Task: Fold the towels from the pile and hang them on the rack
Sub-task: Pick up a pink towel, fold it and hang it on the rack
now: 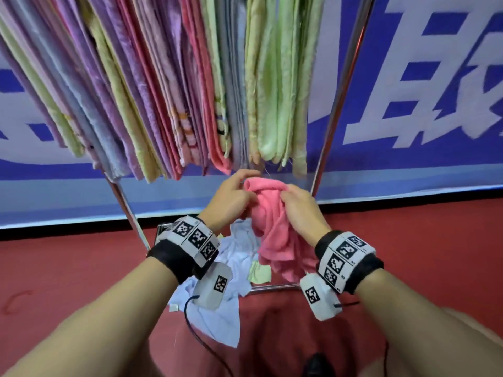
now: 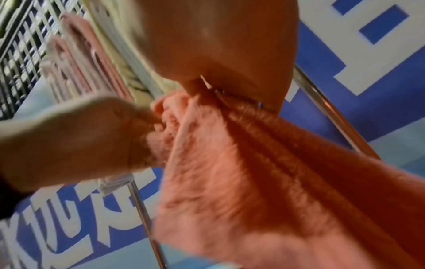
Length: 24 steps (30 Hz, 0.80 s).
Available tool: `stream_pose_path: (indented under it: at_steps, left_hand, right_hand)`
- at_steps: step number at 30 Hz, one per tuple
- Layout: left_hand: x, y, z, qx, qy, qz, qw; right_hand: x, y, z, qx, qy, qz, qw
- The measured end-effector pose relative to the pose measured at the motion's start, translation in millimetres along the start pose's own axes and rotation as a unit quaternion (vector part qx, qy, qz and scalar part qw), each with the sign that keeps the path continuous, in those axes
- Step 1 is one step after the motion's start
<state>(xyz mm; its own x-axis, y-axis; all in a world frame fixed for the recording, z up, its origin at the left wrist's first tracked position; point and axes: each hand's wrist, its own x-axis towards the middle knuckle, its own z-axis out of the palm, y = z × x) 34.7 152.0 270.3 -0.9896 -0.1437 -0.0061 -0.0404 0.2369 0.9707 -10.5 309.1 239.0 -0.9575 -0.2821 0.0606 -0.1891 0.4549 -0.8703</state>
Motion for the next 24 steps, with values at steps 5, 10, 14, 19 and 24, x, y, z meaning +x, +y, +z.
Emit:
stream_pose_path:
  at_steps: [5, 10, 14, 19, 24]
  left_hand:
    - [-0.5, -1.4, -6.1, 0.119, -0.042, 0.081, 0.989]
    - [5.2, -2.3, -28.6, 0.051, 0.035, 0.063, 0.996]
    - [3.2, -14.1, -34.3, -0.042, 0.099, 0.018, 0.994]
    - [2.9, -21.3, -36.8, -0.101, 0.098, 0.007, 0.990]
    - [-6.4, -20.6, -33.5, 0.019, 0.016, 0.028, 0.999]
  right_hand:
    - [-6.6, -19.8, 7.9, 0.075, -0.041, 0.001, 0.996]
    - [4.8, -25.3, -1.5, -0.007, -0.142, -0.059, 0.988]
    - [17.2, -26.1, 4.4, -0.214, -0.160, -0.086, 0.960]
    - [17.2, -31.5, -4.1, -0.226, -0.167, -0.075, 0.957]
    - [10.8, -36.7, -4.3, -0.197, -0.108, -0.089, 0.970]
